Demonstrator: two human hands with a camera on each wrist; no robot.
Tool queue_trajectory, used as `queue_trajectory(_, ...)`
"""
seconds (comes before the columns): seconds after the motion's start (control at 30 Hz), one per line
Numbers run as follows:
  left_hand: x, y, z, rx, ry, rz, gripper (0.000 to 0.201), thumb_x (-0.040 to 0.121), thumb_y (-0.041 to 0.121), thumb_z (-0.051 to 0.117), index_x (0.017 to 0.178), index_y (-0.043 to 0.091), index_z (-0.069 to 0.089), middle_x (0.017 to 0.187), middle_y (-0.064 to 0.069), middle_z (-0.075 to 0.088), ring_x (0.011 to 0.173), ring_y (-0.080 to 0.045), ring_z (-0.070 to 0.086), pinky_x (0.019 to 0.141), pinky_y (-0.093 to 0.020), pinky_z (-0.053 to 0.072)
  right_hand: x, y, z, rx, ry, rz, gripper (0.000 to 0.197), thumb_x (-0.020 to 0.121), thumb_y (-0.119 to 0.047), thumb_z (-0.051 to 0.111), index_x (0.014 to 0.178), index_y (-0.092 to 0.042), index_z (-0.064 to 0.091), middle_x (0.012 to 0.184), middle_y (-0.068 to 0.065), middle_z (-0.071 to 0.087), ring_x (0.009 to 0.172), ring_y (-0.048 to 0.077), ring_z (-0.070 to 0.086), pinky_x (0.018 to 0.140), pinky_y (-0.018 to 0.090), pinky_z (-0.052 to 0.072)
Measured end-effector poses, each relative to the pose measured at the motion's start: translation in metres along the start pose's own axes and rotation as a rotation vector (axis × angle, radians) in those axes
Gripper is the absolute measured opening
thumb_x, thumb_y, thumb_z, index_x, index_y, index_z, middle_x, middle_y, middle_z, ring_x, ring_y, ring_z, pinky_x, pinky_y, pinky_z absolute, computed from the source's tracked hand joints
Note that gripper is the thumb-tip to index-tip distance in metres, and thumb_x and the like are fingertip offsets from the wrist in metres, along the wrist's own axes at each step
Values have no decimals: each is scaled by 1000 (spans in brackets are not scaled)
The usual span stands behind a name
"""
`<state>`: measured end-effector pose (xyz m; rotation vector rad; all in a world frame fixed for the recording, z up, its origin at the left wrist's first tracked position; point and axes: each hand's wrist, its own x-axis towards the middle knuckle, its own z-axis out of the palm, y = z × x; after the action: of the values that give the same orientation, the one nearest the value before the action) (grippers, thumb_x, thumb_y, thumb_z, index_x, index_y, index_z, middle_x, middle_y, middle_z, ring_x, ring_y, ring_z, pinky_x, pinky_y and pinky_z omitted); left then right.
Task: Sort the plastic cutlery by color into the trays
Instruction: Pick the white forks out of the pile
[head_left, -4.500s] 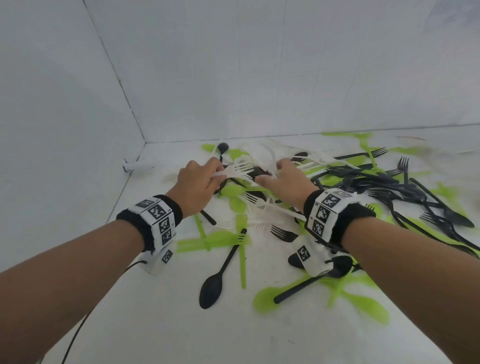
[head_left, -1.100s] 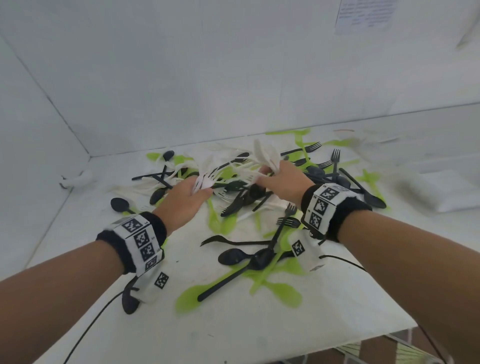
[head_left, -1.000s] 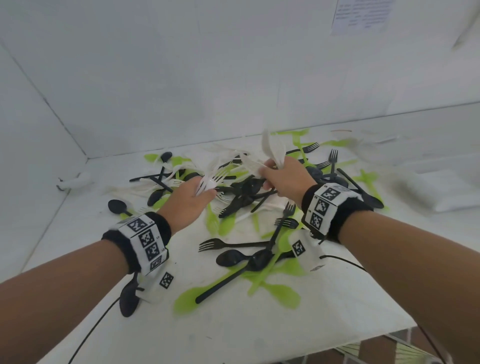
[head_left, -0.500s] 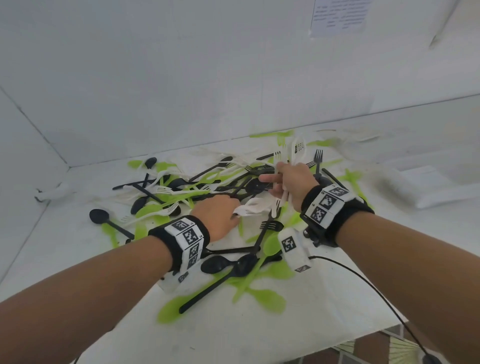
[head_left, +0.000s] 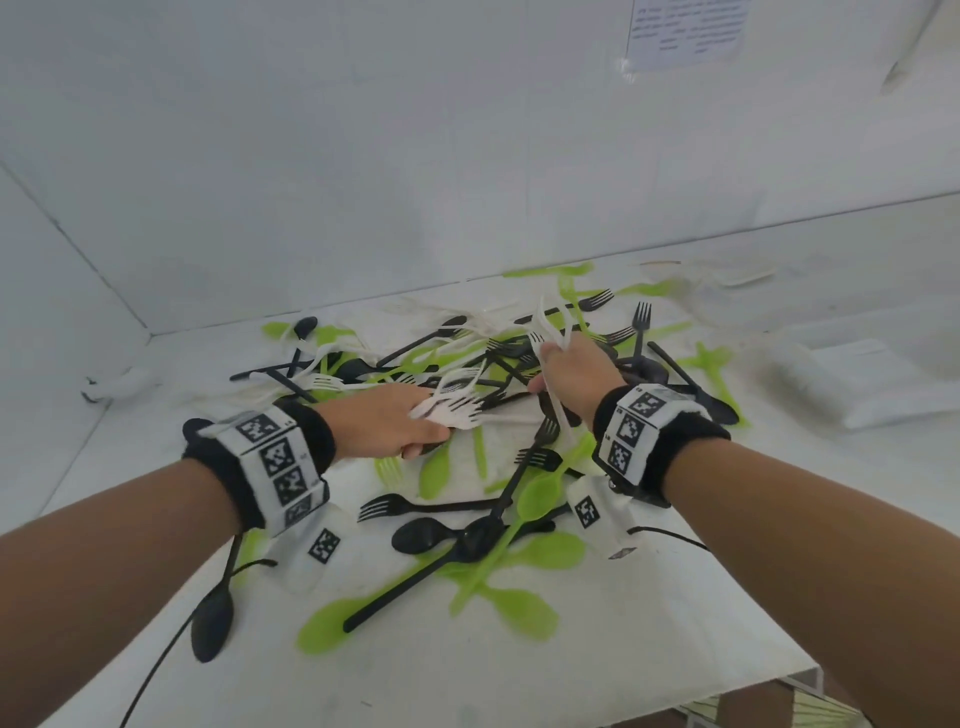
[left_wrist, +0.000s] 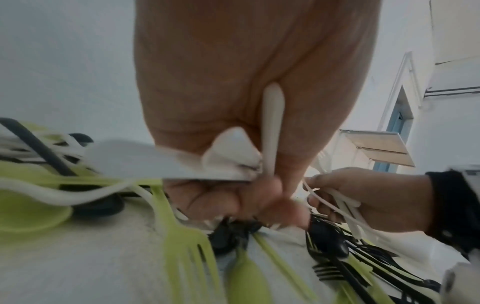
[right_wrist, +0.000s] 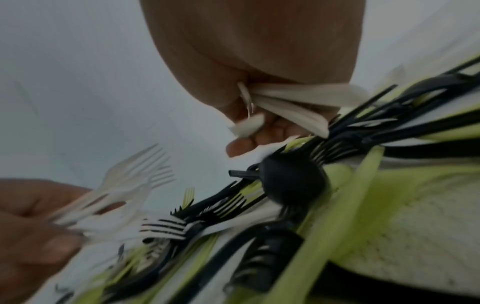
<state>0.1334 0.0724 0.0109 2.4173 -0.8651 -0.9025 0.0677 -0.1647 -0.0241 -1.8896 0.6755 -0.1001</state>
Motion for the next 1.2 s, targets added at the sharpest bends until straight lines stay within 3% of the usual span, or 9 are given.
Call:
queue_trajectory(0.1,-16,-8,-8,-111,-67,-82,20,103,21,58,117,8,54,83,-7,75,67,-14,58,69,-28,50,2,0,9,-154,18,-79,24,105,-36,40,111,-13,41,99,11,69,87,29,66,86,48,54)
queue_trajectory(0.23,-38,-17,-12,-241,-110,-159,7,104,16,55,109,17,58,98,-6,77,78,-18,66,79,-32,53,-3,-13,21,-180,-8,-187,24,106,-34,40,113,-11,40,86,3,58,84,30,61,77,41,48)
queue_trajectory(0.4,-50,-33,-10,-350,85,-244,13,97,5,50,108,11,54,87,-7,65,56,-15,43,55,-27,38,-1,-8,42,-804,-295,-344,22,100,-36,46,101,-15,54,90,3,61,87,28,62,70,35,46)
queue_trajectory(0.5,-48,-45,-3,-461,203,-276,14,97,5,45,108,4,52,70,-6,48,51,-14,28,49,-27,24,0,-7,45,-1015,-290,-397,25,102,-32,49,117,-15,56,108,6,65,100,30,65,75,34,47)
queue_trajectory(0.6,-47,-49,6,-463,262,-220,3,97,10,50,96,10,47,70,-5,41,53,-14,28,48,-26,24,-1,-11,46,-1084,-236,-435,28,99,-35,54,122,-18,56,114,5,67,101,29,66,72,34,44)
queue_trajectory(0.73,-44,-49,14,-409,332,-162,3,96,15,51,98,13,53,72,0,47,58,-13,36,50,-25,31,-2,-19,57,-1197,-282,-425,22,98,-34,53,111,-18,61,105,4,68,89,27,65,69,33,48)
queue_trajectory(0.9,-38,-47,17,-376,383,-115,7,97,19,51,103,20,56,76,2,53,61,-12,43,56,-26,38,-9,-33,58,-1178,-354,-420,26,98,-36,50,107,-15,62,103,3,68,92,27,66,80,37,56)
queue_trajectory(1.03,-31,-42,21,-368,390,-86,11,100,20,52,108,17,58,77,1,53,62,-11,44,58,-25,37,-19,-45,50,-1184,-355,-465,18,96,-36,52,88,-19,56,78,-4,57,79,24,61,73,34,53)
queue_trajectory(1.2,-17,-36,20,-387,428,-94,17,100,32,56,100,15,56,78,2,50,64,-14,43,61,-30,37,-22,-54,38,-1014,-425,-367,33,95,-41,55,80,-13,60,71,-1,62,70,19,59,61,29,42)
